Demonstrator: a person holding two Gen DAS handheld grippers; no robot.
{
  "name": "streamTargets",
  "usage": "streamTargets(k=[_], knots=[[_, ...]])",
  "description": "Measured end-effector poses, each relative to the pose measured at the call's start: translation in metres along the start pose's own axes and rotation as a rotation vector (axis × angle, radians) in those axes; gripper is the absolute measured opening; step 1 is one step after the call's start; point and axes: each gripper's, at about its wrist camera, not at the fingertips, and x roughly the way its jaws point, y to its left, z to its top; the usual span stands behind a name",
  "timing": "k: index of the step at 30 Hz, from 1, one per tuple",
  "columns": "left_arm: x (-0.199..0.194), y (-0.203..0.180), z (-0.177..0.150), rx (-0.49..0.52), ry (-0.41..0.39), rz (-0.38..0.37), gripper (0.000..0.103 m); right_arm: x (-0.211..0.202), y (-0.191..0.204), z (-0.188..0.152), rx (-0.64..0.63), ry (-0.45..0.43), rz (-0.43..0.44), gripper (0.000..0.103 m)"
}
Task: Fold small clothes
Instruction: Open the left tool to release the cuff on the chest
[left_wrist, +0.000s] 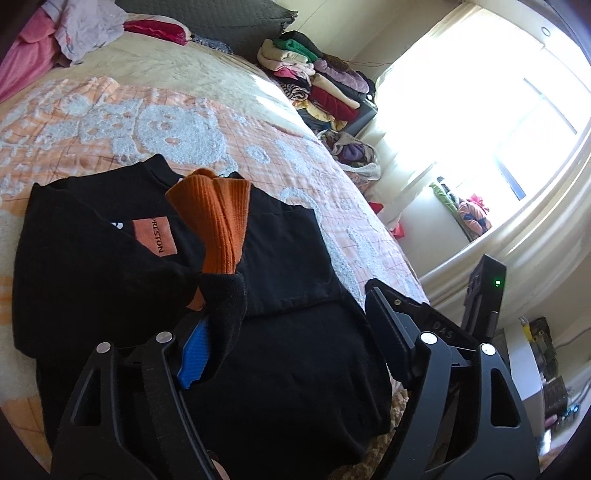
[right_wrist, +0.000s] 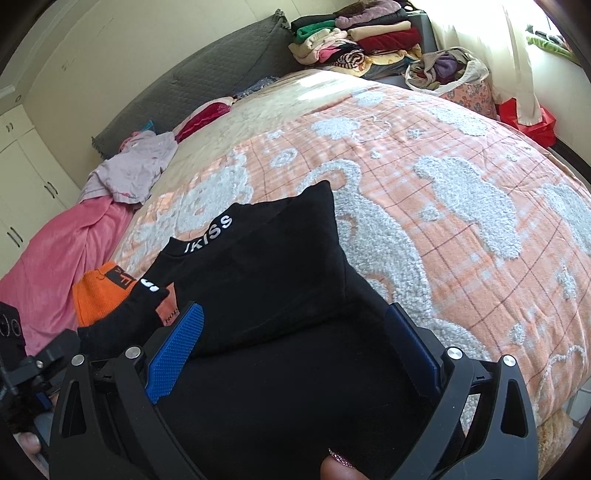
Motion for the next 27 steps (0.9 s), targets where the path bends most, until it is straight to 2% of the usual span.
streamTargets(k=[10,15,18,21,22,25,27], knots=[[0.011,-0.012,-0.005,0.039,0.035,-0.023,0.070,-0.008,-0.013,0.003,0.041,-0.024,-0.022,0.098],[-0.001,-0.010,-0.002,0.041,-0.001,0.006,0.074,-0.007,-0.014,0.003,0.043,-0.013,-0.011,0.098],[-0.012,-0.001,0.003,0.034,-0.033,0.077,0.080,-0.001,-0.004,-0.003,0.007,0.025,0.016,0.098],[-0.022,0.015,0.007,0.018,-0.062,0.194,0.083,0.009,0.013,-0.014,-0.040,0.081,0.063,0.098],[-0.026,0.023,0.008,0.009,-0.073,0.247,0.084,0.011,0.018,-0.017,-0.050,0.094,0.069,0.098],[-0.036,0.043,0.011,-0.016,-0.096,0.344,0.085,0.024,0.035,-0.032,-0.102,0.158,0.067,0.097],[-0.045,0.054,0.011,-0.038,-0.109,0.365,0.086,0.031,0.042,-0.038,-0.119,0.181,0.063,0.097]])
